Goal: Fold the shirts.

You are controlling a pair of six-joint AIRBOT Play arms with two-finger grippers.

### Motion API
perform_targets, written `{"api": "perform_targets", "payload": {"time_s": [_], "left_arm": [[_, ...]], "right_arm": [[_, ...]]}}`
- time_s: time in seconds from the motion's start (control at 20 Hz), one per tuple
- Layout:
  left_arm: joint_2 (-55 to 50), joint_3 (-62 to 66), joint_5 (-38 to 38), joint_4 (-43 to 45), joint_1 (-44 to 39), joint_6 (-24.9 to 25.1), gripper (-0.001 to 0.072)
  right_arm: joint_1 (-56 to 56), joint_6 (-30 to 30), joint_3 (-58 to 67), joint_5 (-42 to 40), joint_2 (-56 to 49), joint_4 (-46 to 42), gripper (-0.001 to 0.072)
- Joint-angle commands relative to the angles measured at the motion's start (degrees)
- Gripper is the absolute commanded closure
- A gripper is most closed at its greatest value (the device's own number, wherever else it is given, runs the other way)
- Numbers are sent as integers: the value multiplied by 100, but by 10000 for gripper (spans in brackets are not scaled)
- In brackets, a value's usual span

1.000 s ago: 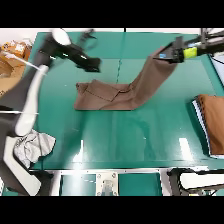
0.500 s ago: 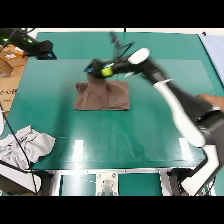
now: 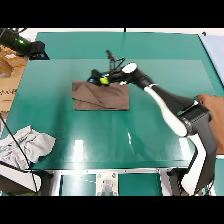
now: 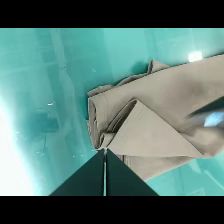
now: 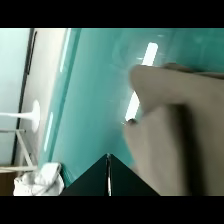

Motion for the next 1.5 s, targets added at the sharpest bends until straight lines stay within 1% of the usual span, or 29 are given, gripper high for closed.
{"api": "perform_targets", "payload": {"time_s": [0.0, 0.05, 0.2, 0.25, 0.3, 0.35, 0.4, 0.45, 0.55, 0.7, 0.85, 0.95, 1.05, 1.1, 1.15, 1.2, 1.25, 1.3, 1.35, 1.45], "left_arm": [[4, 4, 55, 7, 13, 17, 687], [4, 2, 57, 9, 13, 15, 688], [4, -221, 116, 9, 13, 15, 688], [4, -341, 153, 9, 13, 15, 688], [4, -444, 190, 9, 13, 13, 688], [4, -505, 221, 9, 13, 11, 688], [4, -527, 234, 9, 13, -2, 688], [4, -527, 245, 9, 13, -11, 688], [4, -527, 269, 9, 13, -28, 688], [4, -527, 286, 7, 13, -28, 688], [4, -527, 323, 7, 13, -31, 688], [4, -527, 326, 7, 13, -28, 688], [4, -527, 326, 7, 13, -31, 688], [4, -527, 323, 7, 13, -33, 688], [4, -527, 326, 7, 13, -35, 688], [4, -527, 326, 7, 13, -35, 688], [4, -527, 323, 7, 13, -37, 688], [4, -527, 323, 7, 13, -39, 688], [4, -527, 315, 7, 13, -44, 688], [4, -527, 280, 4, 13, -52, 688]], "right_arm": [[-1029, -17, -199, 1360, 282, -107, 700], [-1331, -24, -511, 1399, 535, -205, 700], [-2186, -146, -1867, 1196, 1460, -855, 699], [-2459, -278, -2262, 1202, 1670, -940, 632], [-2732, -494, -2603, 1217, 1803, -951, 390], [-2946, -522, -2835, 1217, 1849, -951, 149], [-3115, -584, -2999, 1215, 1845, -953, 118], [-3248, -693, -3156, 1211, 1825, -951, 117], [-3309, -710, -3335, 1200, 1727, -946, 117], [-3047, -732, -3467, 1172, 1440, -944, 117], [-2586, -800, -3462, 835, 1132, -778, 118], [-2238, -1060, -3377, 533, 992, -293, 117], [-1947, -1123, -3156, 264, 883, 28, 121], [-1799, -1115, -2979, 260, 813, 101, 129], [-1659, -1113, -2824, 262, 763, 136, 174], [-1523, -1108, -2656, 260, 730, 138, 292], [-1427, -1099, -2505, 229, 721, 146, 436], [-1366, -1040, -2321, 175, 721, 205, 548], [-1351, -1023, -2114, 186, 723, 321, 691], [-1443, -951, -1554, 385, 787, 452, 701]]}}
